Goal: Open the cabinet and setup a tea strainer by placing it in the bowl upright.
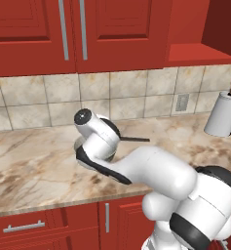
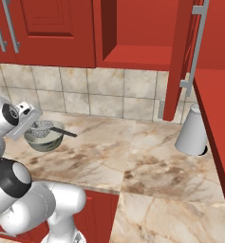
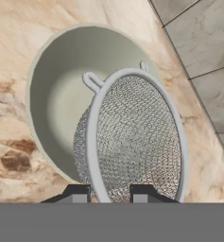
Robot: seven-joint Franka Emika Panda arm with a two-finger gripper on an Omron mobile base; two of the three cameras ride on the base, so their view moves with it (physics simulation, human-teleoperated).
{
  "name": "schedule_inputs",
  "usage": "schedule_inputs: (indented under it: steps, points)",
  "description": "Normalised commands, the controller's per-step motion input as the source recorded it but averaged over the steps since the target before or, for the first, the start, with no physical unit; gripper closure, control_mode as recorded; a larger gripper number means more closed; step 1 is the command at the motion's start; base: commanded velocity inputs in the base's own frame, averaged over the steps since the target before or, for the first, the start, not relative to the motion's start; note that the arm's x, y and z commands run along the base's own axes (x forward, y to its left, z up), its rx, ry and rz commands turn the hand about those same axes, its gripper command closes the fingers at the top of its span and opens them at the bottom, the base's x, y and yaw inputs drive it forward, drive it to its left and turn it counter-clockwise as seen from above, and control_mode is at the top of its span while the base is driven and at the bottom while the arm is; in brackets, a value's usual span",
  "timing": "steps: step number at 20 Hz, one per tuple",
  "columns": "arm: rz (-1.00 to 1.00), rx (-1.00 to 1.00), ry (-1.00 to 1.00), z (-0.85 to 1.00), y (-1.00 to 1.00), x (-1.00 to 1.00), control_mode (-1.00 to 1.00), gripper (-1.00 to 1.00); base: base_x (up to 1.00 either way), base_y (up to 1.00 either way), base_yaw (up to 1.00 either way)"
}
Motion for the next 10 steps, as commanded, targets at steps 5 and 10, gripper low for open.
schedule_inputs:
  steps: [5, 10]
  points:
    - [0.00, 0.02, -0.07, -0.24, 0.02, 0.01, -1.00, 1.00, 0.00, 0.00, 0.00]
    - [0.00, 0.01, -0.04, -0.27, 0.00, 0.03, -1.00, 1.00, 0.00, 0.00, 0.00]
